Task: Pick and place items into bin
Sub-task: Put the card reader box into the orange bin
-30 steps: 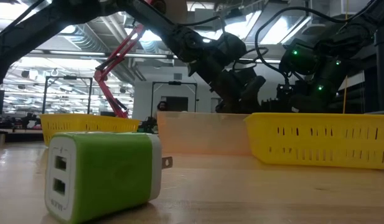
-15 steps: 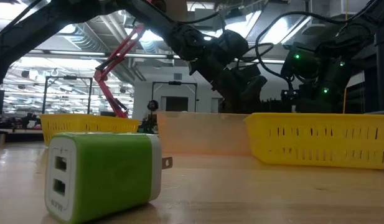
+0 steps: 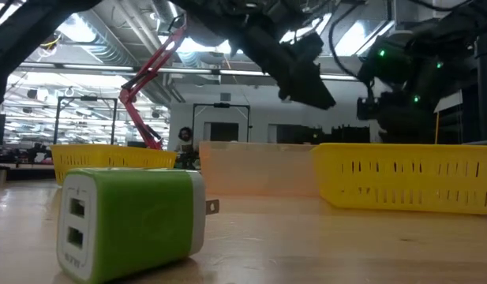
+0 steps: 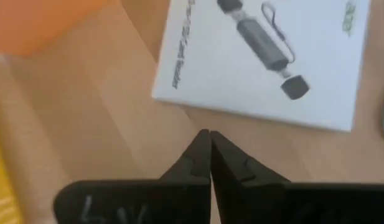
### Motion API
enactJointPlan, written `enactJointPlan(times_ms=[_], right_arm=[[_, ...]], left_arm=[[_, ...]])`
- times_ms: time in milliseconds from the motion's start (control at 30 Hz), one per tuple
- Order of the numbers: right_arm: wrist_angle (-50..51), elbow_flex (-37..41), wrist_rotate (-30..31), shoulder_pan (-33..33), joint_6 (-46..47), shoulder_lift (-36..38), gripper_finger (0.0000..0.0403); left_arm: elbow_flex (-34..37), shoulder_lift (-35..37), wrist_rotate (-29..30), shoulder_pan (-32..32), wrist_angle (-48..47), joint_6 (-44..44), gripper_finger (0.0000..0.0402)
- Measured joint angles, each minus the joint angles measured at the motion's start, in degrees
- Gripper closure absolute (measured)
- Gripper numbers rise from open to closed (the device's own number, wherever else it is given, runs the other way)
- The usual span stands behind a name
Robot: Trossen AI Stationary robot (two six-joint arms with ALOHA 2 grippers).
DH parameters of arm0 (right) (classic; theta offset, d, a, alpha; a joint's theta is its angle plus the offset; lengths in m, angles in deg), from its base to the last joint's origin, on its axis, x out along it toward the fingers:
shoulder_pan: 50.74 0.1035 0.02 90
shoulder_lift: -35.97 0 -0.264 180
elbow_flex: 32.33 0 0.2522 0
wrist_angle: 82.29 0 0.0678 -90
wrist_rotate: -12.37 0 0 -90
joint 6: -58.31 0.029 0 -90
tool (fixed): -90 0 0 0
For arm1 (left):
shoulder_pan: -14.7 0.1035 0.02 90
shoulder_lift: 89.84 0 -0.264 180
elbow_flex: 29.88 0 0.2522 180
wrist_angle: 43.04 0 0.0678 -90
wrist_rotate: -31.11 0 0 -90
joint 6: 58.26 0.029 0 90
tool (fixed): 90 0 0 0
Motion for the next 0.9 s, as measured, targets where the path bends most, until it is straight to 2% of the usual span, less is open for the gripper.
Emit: enactJointPlan(times_ms=[167, 333, 567, 733, 900], right_arm=[[1.19, -0.68, 0.28, 0.18, -1.82, 6.44, 0.0403], [-0.34, -0.29, 1.77, 0.11, -3.59, 9.87, 0.0403], [-3.01, 1.23, 1.93, 0.04, -6.12, 8.12, 0.0403], [-8.93, 1.41, 2.06, -0.01, -9.92, 5.07, 0.0403], [-11.21, 1.41, 2.39, -2.16, -11.53, 0.26, 0.0403]], left_arm=[[1.71, 0.52, -6.05, -0.95, 2.3, 0.41, 0.0282], [5.92, 0.42, -8.55, -1.87, 8.27, -0.59, 0.0328], [10.26, 1.17, -9.89, -3.59, 15.3, -1.59, 0.0394], [13.25, 1.59, -12.88, -4.95, 23.21, -2.91, 0.0398], [17.07, 2.73, -12.49, -5.95, 29.01, -4.53, 0.04]])
